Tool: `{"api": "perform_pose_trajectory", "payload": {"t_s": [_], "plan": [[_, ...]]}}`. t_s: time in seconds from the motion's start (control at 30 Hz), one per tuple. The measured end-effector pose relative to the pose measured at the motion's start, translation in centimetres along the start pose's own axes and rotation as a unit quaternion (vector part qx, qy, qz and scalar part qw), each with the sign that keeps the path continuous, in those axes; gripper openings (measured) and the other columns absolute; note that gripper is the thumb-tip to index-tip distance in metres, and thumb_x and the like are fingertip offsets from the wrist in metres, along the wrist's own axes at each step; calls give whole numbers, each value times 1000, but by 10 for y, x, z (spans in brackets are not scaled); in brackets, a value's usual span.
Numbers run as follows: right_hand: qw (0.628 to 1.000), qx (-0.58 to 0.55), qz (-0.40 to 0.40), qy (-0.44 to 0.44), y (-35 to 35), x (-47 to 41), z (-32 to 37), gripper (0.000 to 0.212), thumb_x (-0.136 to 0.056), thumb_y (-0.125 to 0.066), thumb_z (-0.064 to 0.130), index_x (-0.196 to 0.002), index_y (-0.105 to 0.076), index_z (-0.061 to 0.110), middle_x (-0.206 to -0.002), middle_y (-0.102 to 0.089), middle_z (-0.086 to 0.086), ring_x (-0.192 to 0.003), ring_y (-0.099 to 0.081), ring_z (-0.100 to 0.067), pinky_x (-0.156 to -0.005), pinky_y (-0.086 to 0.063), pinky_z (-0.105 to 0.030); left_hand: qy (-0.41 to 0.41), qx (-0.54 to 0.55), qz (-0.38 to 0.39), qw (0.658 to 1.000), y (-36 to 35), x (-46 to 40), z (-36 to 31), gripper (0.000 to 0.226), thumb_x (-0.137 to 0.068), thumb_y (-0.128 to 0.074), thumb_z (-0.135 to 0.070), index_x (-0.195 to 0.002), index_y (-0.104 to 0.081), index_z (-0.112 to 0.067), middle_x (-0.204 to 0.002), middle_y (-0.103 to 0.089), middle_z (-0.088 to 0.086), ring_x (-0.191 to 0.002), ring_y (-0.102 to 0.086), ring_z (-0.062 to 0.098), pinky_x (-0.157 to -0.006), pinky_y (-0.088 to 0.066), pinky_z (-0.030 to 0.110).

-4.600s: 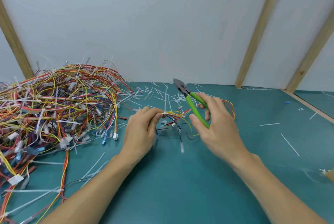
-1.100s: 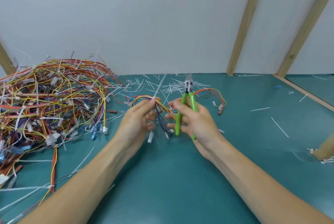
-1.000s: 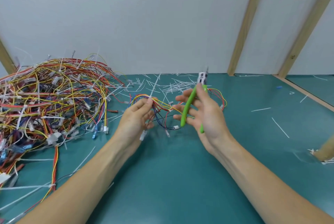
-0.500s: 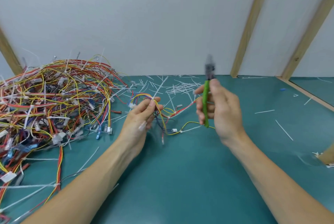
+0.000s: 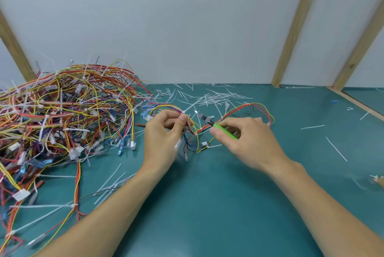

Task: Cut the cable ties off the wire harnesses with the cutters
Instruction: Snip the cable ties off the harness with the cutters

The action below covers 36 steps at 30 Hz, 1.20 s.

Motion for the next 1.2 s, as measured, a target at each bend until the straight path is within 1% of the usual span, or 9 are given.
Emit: {"api": "perform_pose_trajectory", "payload": {"t_s": [0.13, 0.3, 0.6, 0.7, 0.8, 0.9, 1.0, 1.07, 1.2], "plan": [[1000, 15, -24, 9, -1, 3, 7, 48, -76, -42, 84, -93, -67, 47, -79, -69, 23, -81, -63, -7, -77, -51, -35, -43, -60, -2, 997, -2, 4, -9, 15, -95, -69, -17, -83, -62, -22, -72, -72, -4, -63, -67, 10, -64, -53, 30], [998, -15, -50, 29, 2, 4, 11, 33, -78, -50, 79, -86, -62, 50, -83, -67, 27, -80, -63, -1, -77, -53, -34, -55, -49, -1, 997, -3, 5, -13, 19, -95, -69, -12, -82, -60, -21, -71, -72, -2, -61, -69, 12, -61, -49, 16], [997, -11, -53, 48, 2, 3, 8, 30, -82, -56, 76, -93, -66, 50, -90, -68, 24, -81, -62, -5, -83, -42, -17, -36, -8, 21, 999, -8, 6, -10, 19, -94, -69, -9, -79, -60, -17, -76, -75, 3, -64, -73, 18, -59, -48, 17], [997, -27, -44, 48, 1, 2, 6, 21, -84, -60, 72, -86, -63, 51, -87, -67, 21, -78, -60, -11, -83, -43, -20, -31, 6, 27, 999, -9, 5, -9, 19, -94, -69, -8, -79, -61, -17, -79, -75, 6, -64, -74, 19, -59, -49, 17], [997, -52, -33, 36, -1, 2, 2, 34, -84, -58, 73, -94, -69, 42, -86, -71, 17, -78, -62, -13, -73, -26, -11, -32, 6, 36, 999, -10, 6, -8, 19, -94, -68, -6, -79, -62, -16, -80, -74, 7, -66, -73, 22, -62, -52, 22], [997, -79, -7, 25, -5, 1, -2, 40, -84, -56, 74, -96, -73, 41, -72, -67, 13, -68, -57, -12, -67, -29, -30, -41, -6, 45, 998, -11, 6, -8, 17, -95, -66, -5, -81, -62, -13, -80, -72, 8, -67, -72, 23, -64, -54, 27], [994, -109, 20, 27, -8, 1, -4, 33, -88, -58, 69, -87, -74, 40, -60, -48, 6, -58, -35, -11, -60, -33, -32, -43, -12, 54, 998, -12, 6, -8, 17, -96, -65, -4, -82, -62, -14, -79, -71, 7, -67, -71, 23, -63, -52, 24], [990, -133, 47, 21, -10, 1, -3, 33, -89, -59, 67, -85, -75, 39, -62, -48, -1, -58, -32, -11, -59, -31, -32, -43, -8, 59, 997, -13, 7, -8, 18, -96, -65, -5, -81, -62, -15, -78, -71, 5, -67, -70, 23, -62, -50, 22], [966, -231, 111, -30, -19, 3, -3, 36, -85, -59, 69, -83, -80, 41, -75, -72, 4, -58, -52, -11, -58, -43, -26, -46, -16, 61, 997, -14, 8, -9, 17, -96, -65, -6, -81, -62, -15, -74, -70, -1, -62, -66, 21, -58, -48, 22]]}}
Point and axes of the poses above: each hand's wrist, its own x-axis away from the middle knuckle, its own y-axis out of the back of the hand, z = x × y, the point moved 8 cm from there along -x, towards the middle knuckle
